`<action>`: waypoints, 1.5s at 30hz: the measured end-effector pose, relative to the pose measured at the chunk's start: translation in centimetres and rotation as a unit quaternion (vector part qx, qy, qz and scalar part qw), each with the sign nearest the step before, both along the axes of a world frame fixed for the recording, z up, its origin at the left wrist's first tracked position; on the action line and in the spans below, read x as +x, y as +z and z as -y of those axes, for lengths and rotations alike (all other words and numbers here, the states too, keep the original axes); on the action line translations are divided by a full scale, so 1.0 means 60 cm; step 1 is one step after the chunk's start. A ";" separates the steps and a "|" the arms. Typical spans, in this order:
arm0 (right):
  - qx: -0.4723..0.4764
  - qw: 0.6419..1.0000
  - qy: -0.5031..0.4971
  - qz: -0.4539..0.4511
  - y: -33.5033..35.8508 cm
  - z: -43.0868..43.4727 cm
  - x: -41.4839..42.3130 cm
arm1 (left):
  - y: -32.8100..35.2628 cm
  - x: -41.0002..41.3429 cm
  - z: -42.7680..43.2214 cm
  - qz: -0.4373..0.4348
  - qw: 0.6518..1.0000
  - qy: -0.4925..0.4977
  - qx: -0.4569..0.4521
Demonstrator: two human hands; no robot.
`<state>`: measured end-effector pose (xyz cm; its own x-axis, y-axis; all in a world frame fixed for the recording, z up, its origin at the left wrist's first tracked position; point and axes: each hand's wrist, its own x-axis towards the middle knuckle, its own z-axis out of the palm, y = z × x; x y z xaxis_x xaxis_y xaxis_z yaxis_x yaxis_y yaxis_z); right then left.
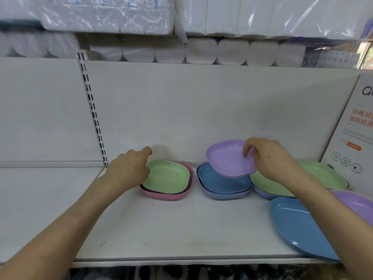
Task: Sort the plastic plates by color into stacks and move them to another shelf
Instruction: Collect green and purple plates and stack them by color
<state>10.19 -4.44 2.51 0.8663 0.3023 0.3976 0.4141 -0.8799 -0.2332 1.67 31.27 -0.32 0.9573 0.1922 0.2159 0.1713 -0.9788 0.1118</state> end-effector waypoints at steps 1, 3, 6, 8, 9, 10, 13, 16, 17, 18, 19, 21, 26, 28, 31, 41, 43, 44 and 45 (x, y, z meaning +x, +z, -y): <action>0.005 1.000 0.003 0.003 0.001 0.000 -0.001 | 0.003 -0.003 0.003 0.009 1.000 0.005 0.021; 0.015 1.000 0.007 0.008 0.002 0.001 -0.004 | 0.008 -0.011 0.009 0.024 0.997 0.015 0.067; 0.022 1.000 0.011 0.015 0.002 -0.001 -0.009 | 0.017 -0.020 0.016 0.046 0.991 0.028 0.126; 0.025 1.000 0.009 0.011 0.003 -0.003 -0.012 | 0.023 -0.023 0.017 0.058 0.990 0.026 0.127; 0.029 1.000 0.007 0.009 0.004 -0.004 -0.014 | 0.024 -0.023 0.017 0.061 0.991 0.023 0.114; 0.034 0.999 0.006 0.007 0.004 -0.004 -0.015 | 0.025 -0.023 0.016 0.064 0.993 0.019 0.093; 0.050 0.999 0.005 0.003 0.006 -0.005 -0.021 | 0.023 -0.018 0.010 0.067 0.998 0.010 0.004; 0.083 0.996 0.008 -0.015 0.007 -0.003 -0.026 | 0.020 -0.020 0.010 0.062 0.995 0.010 -0.075; 0.097 0.995 0.009 -0.024 0.008 -0.003 -0.028 | 0.019 -0.024 0.012 0.068 0.992 0.011 -0.102; 0.110 0.993 0.009 -0.032 0.008 -0.003 -0.031 | 0.019 -0.028 0.014 0.077 0.988 0.010 -0.130; 0.123 0.992 0.010 -0.038 0.008 -0.004 -0.034 | 0.018 -0.032 0.016 0.086 0.984 0.009 -0.158; 0.149 0.988 0.013 -0.045 0.006 -0.007 -0.039 | 0.017 -0.038 0.019 0.097 0.975 0.004 -0.201; 0.158 0.985 0.015 -0.060 0.004 -0.010 -0.047 | 0.006 -0.037 0.015 0.098 0.975 0.011 -0.197; 0.153 0.986 0.017 -0.061 0.004 -0.009 -0.051 | 0.001 -0.032 0.010 0.108 0.980 0.021 -0.165; 0.151 0.986 0.017 -0.066 0.005 -0.008 -0.056 | -0.003 -0.027 0.005 0.119 0.984 0.035 -0.128; 0.144 0.987 0.028 -0.069 -0.005 -0.003 -0.061 | -0.012 -0.020 0.005 0.127 0.991 0.028 0.006; 0.144 0.987 0.033 -0.066 -0.007 -0.003 -0.062 | -0.013 -0.020 0.006 0.118 0.992 0.032 0.036; 0.143 0.987 0.034 -0.064 -0.008 -0.002 -0.062 | -0.011 -0.021 0.008 0.111 0.992 0.035 0.053; 0.142 0.987 0.034 -0.062 -0.009 -0.002 -0.062 | -0.009 -0.022 0.010 0.102 0.991 0.038 0.072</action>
<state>6.46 -4.32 1.96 0.8954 0.2527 0.3666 0.4223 -0.7430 -0.5192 0.34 30.65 -0.89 0.8748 0.2162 0.4335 0.2342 -0.9721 0.0122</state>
